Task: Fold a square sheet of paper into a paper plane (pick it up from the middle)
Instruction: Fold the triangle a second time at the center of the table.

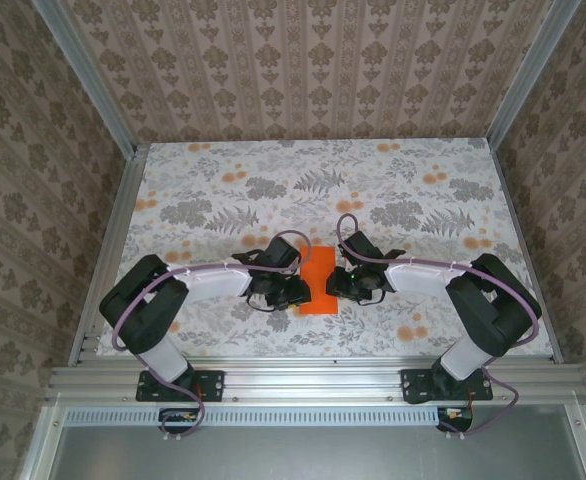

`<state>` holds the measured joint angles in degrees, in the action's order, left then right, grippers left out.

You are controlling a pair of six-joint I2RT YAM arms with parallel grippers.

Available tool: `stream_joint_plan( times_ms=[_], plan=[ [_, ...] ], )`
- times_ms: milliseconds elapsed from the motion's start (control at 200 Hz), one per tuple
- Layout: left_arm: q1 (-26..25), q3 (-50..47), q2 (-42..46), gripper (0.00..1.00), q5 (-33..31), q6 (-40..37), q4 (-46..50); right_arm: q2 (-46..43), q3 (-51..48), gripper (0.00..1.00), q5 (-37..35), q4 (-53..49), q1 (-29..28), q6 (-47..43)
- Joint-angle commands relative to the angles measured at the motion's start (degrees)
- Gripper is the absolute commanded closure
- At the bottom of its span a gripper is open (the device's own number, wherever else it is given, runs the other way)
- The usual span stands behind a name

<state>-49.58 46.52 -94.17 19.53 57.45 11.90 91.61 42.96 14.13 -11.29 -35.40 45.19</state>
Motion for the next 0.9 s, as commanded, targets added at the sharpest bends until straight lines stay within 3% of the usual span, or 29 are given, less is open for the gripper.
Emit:
stream_joint_plan(
  times_ms=[0,660,895],
  plan=[
    [-0.93,1.17,-0.84,0.7,0.51,-0.23,-0.43,1.9,-1.91,0.68,0.28,0.14,-0.13,0.51],
    [-0.95,1.44,1.8,0.72,0.07,-0.23,-1.61,2.4,-1.56,0.68,0.37,-0.01,-0.11,0.29],
    [-0.58,1.11,-0.33,0.75,1.36,1.09,-6.01,2.16,-1.49,0.67,0.68,0.13,-0.11,0.03]
  ],
)
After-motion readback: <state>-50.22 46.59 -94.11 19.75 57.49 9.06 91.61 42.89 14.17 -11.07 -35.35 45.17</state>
